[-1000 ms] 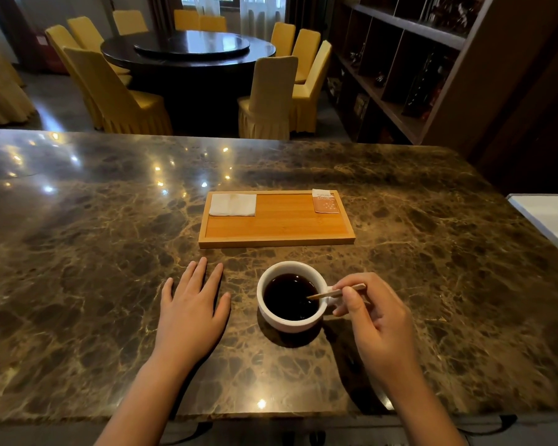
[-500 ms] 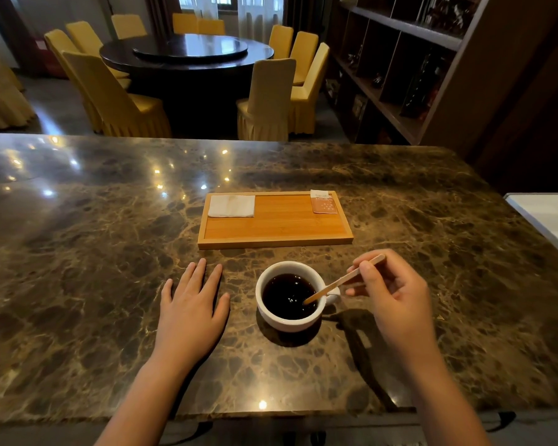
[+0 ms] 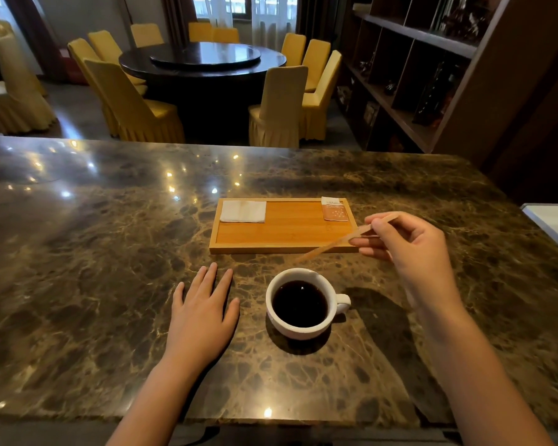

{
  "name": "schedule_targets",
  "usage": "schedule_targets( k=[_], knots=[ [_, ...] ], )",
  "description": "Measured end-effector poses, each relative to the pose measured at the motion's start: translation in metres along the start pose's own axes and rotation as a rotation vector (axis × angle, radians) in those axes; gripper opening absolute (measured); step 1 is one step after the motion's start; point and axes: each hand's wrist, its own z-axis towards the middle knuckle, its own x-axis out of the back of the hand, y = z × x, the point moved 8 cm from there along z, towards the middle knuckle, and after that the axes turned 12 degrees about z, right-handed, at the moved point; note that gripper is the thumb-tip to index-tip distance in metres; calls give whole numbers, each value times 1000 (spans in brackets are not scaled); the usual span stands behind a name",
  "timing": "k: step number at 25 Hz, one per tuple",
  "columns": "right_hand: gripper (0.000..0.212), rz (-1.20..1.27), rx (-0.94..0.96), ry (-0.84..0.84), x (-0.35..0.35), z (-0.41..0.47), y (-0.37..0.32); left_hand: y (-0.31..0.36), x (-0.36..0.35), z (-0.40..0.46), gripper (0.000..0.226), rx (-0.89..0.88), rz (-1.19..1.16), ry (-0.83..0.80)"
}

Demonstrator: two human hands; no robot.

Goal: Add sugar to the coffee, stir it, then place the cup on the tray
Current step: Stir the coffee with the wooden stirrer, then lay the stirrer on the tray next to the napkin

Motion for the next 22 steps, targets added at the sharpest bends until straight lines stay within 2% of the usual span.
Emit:
schedule_targets(
  k=[5, 8, 10, 12, 14, 16, 19, 22],
  knots=[
    [19, 74, -81, -117, -31, 37, 15, -2, -1, 1, 65, 13, 5, 8],
    [19, -1, -28, -199, -62, 64, 22, -1, 0, 0, 66, 19, -7, 4],
    [18, -116, 115, -272, -87, 78, 22, -2, 0, 0, 66, 25, -7, -3],
    [19, -288, 355, -367, -111, 83, 20, -2, 0, 0, 65, 29, -1, -1],
    [20, -492, 630, -527, -137, 78, 25, -3, 0, -1, 63, 33, 5, 2],
    [25, -670, 823, -710, -160, 66, 39, -2, 1, -1, 62, 37, 2, 8],
    [32, -864, 1010, -886, -180, 49, 63, -2, 2, -2, 60, 40, 7, 13],
    [27, -974, 1066, -1017, -188, 39, 86, -1, 2, -2, 60, 38, 7, 10]
  ],
)
